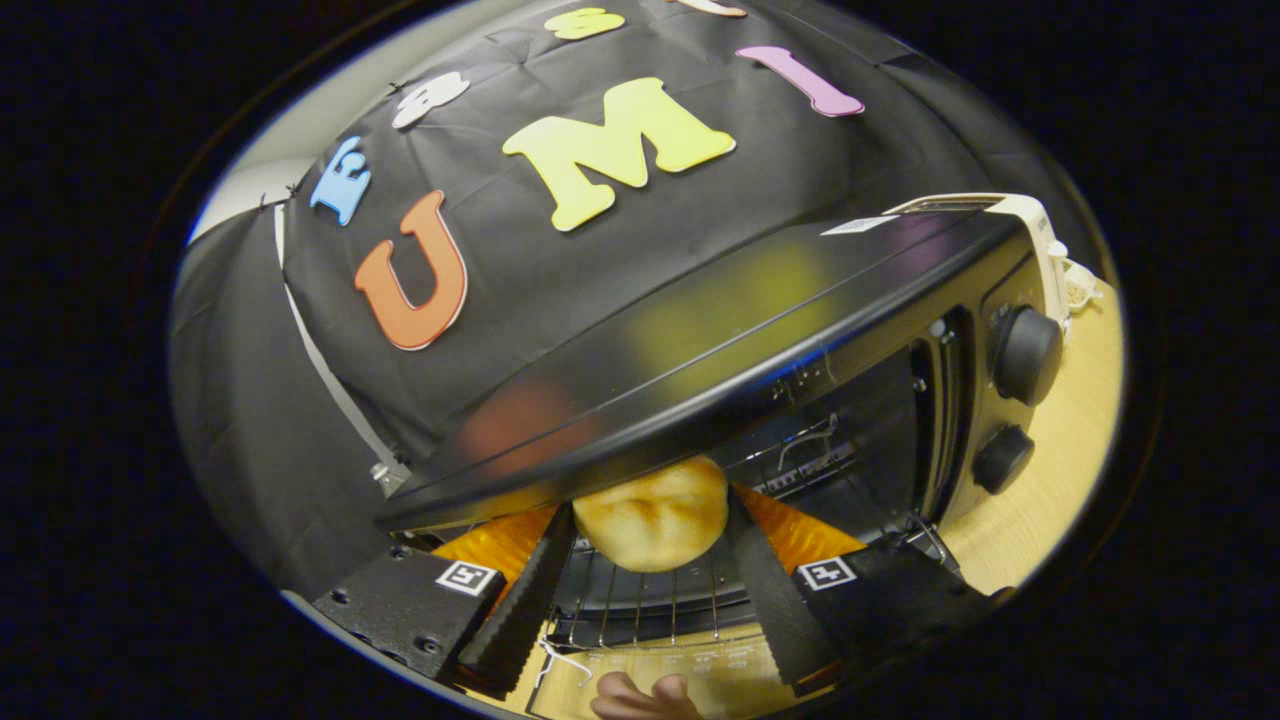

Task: Open the toaster oven, put the food inside, and close the toaster oven door.

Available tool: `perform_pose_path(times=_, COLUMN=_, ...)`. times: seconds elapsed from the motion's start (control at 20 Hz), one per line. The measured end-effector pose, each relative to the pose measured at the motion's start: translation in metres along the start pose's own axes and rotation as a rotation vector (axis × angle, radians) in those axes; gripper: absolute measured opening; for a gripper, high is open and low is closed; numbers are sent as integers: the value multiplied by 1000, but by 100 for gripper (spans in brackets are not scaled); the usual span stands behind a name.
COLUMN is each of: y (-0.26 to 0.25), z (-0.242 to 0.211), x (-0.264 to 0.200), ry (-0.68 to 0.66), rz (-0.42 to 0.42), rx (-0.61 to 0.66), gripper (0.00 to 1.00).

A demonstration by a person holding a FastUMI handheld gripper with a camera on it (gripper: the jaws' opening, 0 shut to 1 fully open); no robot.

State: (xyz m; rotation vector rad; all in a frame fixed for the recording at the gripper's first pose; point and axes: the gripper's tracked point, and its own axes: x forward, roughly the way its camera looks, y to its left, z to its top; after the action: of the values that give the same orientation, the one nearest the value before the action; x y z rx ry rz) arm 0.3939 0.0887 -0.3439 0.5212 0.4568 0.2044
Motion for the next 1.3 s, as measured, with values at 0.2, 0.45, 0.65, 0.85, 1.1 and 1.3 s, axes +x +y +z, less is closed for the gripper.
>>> perform_pose_path(times=0.2, y=-15, z=-10, x=-4, ry=45, rz=-38, rx=1, gripper=100)
perform_pose_path(times=0.45, y=-16, z=0, x=-30, ry=29, rz=-30, rx=7, gripper=100)
perform_pose_path(times=0.65, y=-14, z=7, x=-54, ry=18, rz=-55, rx=6, gripper=100)
perform_pose_path(times=0.85, y=-6, z=-4, x=-77, ry=61, rz=-77, rx=-10, gripper=100)
perform_pose_path(times=1.1, y=-3, z=-29, x=-110, ry=171, rz=-128, rx=-97, gripper=100)
perform_pose_path(times=1.3, y=1, z=-50, x=-129, ry=286, rz=-109, rx=-18, gripper=100)
